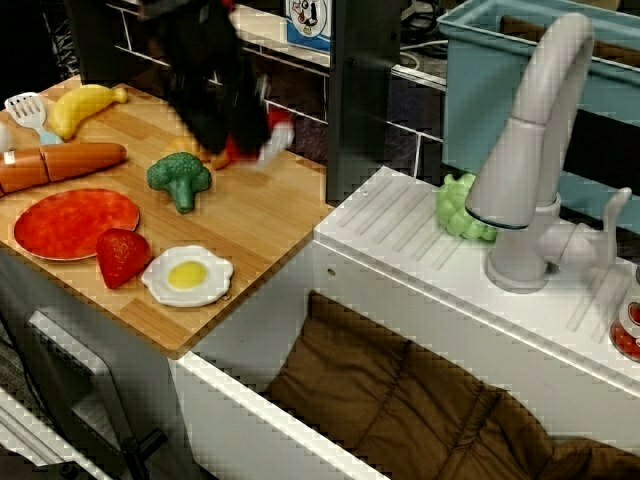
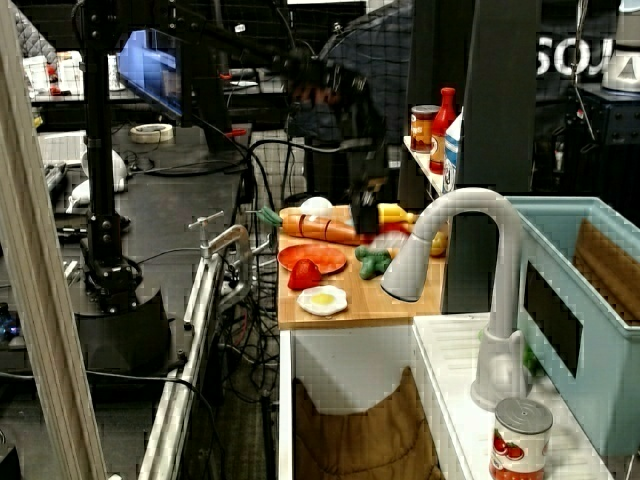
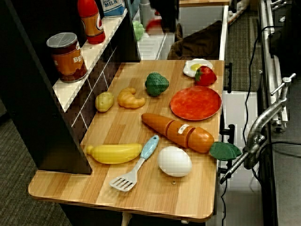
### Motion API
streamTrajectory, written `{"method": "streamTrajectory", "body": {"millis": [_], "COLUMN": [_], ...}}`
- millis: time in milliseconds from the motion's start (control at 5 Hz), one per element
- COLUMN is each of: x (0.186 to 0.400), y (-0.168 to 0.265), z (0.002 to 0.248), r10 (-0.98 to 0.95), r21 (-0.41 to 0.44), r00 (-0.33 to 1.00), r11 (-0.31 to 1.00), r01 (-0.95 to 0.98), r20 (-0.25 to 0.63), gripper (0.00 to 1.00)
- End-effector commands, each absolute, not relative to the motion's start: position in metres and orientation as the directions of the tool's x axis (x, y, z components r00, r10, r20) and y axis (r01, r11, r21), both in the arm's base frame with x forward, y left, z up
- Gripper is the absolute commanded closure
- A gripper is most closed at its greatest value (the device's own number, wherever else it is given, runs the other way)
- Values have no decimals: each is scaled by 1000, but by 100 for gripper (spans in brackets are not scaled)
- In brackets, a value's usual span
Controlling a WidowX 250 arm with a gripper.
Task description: Put sushi on plate
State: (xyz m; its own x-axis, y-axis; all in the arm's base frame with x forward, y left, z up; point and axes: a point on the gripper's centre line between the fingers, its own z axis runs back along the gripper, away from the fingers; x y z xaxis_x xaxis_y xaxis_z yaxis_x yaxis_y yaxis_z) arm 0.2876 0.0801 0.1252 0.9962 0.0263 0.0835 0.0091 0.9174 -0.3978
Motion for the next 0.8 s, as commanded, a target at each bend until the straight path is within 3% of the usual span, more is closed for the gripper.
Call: {"method": "streamTrajectory", "body": {"millis": [0, 200, 600], "x": [261, 230, 174], "y": [153, 199, 235], "z": [176, 165, 159], "r10": [-60, -125, -172], "r21": [-419, -380, -338], "r00": [994, 989, 985], "r11": [903, 913, 925], "r01": [93, 147, 173], "r20": [92, 82, 35], "gripper": [100, 100, 100]}}
